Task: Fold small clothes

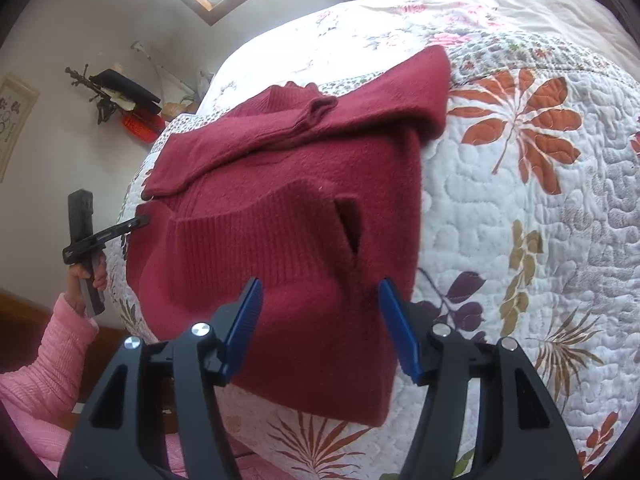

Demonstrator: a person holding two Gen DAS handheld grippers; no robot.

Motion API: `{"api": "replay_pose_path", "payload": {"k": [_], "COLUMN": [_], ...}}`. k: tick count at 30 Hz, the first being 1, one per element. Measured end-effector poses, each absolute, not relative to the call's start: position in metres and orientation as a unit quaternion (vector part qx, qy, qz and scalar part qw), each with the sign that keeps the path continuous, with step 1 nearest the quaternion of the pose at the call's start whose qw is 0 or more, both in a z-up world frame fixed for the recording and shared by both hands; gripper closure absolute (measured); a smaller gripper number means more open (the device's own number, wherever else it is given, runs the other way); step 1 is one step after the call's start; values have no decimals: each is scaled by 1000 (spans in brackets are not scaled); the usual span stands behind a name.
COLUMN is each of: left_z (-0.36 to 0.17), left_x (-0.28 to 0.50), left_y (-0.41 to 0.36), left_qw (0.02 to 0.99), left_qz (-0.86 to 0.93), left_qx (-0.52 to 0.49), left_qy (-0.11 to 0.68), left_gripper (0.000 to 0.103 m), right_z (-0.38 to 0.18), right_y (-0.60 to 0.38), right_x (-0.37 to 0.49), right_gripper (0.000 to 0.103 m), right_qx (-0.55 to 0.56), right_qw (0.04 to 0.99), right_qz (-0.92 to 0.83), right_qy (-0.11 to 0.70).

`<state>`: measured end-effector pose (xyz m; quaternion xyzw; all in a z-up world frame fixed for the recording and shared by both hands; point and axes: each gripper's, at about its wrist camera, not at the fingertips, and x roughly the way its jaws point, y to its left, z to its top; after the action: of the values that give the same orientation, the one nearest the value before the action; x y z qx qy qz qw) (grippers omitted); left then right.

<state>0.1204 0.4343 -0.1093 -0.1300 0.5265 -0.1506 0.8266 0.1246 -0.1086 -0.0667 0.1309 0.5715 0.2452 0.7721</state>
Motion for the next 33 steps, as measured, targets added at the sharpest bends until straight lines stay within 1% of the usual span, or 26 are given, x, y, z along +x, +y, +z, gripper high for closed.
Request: {"api": "replay_pose_path", "payload": {"k": [5,8,11,13,15,18,19,20,21,22,23,24,25,27,33], "left_z": [-106,-115,-125,-128,-129,-129,-129,-128,-126,-124,-121,-117,-115,-106,-77], "left_x": [114,120,129,133,136,138,138,139,138,136,134,132,129,123,112], "left_y": [424,416,412,411,407,403,403,402,405,406,406,405,405,401,410], "left_qw": [829,821,812,810,809,809,810,812,814,818,821,825,828,835,856], "left_qz": [-175,-176,-176,-175,-177,-176,-173,-170,-167,-163,-160,-161,-162,-165,-163], "left_qx": [-115,-101,-107,-111,-110,-106,-107,-110,-112,-115,-117,-119,-117,-112,-144], "left_qy": [519,534,546,548,550,551,550,548,545,540,535,529,524,513,470], "left_gripper": [95,94,89,81,79,79,79,80,85,90,91,93,95,95,96], "right_z": [-65,-67,-72,-73,-74,-80,-83,-86,-88,-90,-90,-88,-86,-78,-50], "right_y": [-106,-99,-89,-80,-71,-64,-62,-61,-60,-60,-60,-61,-64,-71,-87], "right_x": [135,143,152,155,157,162,164,166,168,169,168,168,168,165,153], "right_gripper": [41,36,35,36,36,36,44,49,55,59,65,86,96,97,97], "right_qx": [108,83,56,28,6,-9,-10,-3,2,1,2,10,21,43,75], "right_qw": [779,783,779,779,777,774,772,766,762,761,762,762,763,765,777], "right_qz": [243,247,253,255,262,257,257,264,267,266,267,275,278,292,320], "right_qy": [568,565,570,572,572,578,581,586,590,591,590,586,583,572,538]}}
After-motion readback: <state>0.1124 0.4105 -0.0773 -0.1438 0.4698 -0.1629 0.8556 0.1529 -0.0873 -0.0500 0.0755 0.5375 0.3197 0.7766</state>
